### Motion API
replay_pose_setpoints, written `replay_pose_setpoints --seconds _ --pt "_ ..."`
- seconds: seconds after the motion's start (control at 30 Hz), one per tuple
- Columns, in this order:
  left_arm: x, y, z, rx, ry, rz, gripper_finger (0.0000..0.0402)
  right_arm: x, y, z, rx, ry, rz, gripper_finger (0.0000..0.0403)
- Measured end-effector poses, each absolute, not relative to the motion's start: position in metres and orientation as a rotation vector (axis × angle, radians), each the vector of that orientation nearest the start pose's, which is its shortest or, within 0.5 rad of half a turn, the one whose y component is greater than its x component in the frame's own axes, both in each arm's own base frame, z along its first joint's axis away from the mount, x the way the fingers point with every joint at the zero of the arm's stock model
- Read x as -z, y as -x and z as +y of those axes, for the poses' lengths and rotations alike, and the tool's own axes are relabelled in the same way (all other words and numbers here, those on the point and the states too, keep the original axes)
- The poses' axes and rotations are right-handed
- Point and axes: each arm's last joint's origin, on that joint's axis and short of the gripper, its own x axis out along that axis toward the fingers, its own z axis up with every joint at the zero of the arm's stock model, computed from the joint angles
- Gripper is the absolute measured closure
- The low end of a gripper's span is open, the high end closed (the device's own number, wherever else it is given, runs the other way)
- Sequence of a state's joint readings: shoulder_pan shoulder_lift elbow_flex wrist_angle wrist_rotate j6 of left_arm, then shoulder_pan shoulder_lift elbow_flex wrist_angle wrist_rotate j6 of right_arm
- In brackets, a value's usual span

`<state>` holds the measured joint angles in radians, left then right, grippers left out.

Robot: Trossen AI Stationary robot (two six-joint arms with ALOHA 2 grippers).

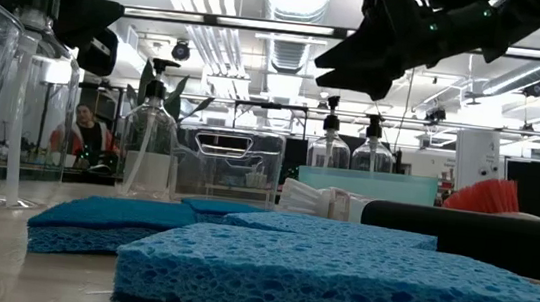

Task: Pick & Place Kitchen Sink Supplies
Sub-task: Put the transparent soap dispenser into the green bin

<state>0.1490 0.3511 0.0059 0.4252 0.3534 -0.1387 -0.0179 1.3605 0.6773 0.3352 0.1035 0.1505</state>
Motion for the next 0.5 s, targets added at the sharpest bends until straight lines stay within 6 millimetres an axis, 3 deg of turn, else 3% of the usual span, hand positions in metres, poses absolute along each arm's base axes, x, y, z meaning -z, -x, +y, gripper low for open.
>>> replay_pose_setpoints --seconds 0.5 --pt "-0.175 -0.118 0.008 0.209 0.118 -0.063 0.0401 -0.215 -0.278 0.003 0.100 -0.208 0.428 0.0154"
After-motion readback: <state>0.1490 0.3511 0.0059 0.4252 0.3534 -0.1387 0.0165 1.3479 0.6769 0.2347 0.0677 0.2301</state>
